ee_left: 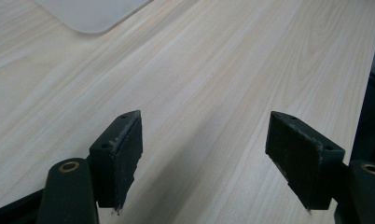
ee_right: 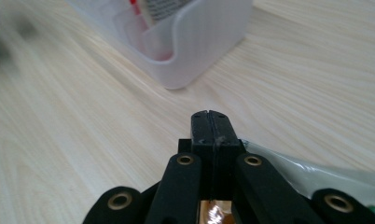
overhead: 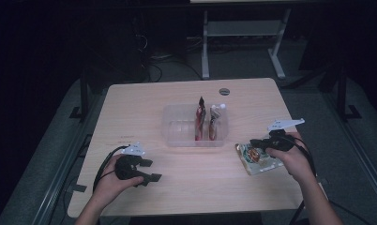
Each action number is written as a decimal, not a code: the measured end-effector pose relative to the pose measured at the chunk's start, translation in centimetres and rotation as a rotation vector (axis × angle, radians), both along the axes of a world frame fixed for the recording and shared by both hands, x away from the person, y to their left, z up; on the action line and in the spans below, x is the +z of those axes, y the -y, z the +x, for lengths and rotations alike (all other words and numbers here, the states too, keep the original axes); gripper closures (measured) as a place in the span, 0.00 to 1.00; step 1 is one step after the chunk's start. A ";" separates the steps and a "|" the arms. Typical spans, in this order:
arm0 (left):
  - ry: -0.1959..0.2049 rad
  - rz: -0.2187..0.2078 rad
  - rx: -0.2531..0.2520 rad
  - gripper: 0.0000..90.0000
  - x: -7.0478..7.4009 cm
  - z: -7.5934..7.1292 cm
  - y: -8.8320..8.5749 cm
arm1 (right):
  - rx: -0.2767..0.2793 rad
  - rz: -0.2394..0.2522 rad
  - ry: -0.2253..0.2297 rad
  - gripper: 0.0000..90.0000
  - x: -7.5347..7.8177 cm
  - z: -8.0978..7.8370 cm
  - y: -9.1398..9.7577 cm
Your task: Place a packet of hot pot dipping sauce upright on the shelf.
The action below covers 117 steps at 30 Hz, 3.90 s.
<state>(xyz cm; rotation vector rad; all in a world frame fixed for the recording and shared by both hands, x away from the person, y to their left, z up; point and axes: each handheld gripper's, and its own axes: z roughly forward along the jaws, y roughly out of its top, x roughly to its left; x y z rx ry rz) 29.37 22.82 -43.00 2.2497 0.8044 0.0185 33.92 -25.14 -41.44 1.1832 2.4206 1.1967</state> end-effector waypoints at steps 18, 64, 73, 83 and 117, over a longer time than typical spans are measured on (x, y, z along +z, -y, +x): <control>-0.019 0.004 -0.018 0.30 -0.6 -0.2 0.9 | -0.198 -0.108 -0.050 1.00 -2.4 2.0 5.2; -0.027 0.011 -0.032 0.30 -0.7 0.0 1.5 | -0.130 -0.186 -0.121 1.00 -4.7 2.0 4.1; -0.029 0.017 -0.025 0.30 -0.7 0.1 1.4 | -0.020 -0.185 -0.125 1.00 -4.5 1.5 1.2; -0.026 0.016 -0.029 0.30 -0.7 0.0 1.8 | 0.110 -0.189 -0.135 1.00 -4.4 0.6 -2.6; -0.013 0.026 -0.100 0.36 -0.4 -0.3 3.6 | 0.396 -0.171 -0.097 0.90 -4.3 -1.1 -13.9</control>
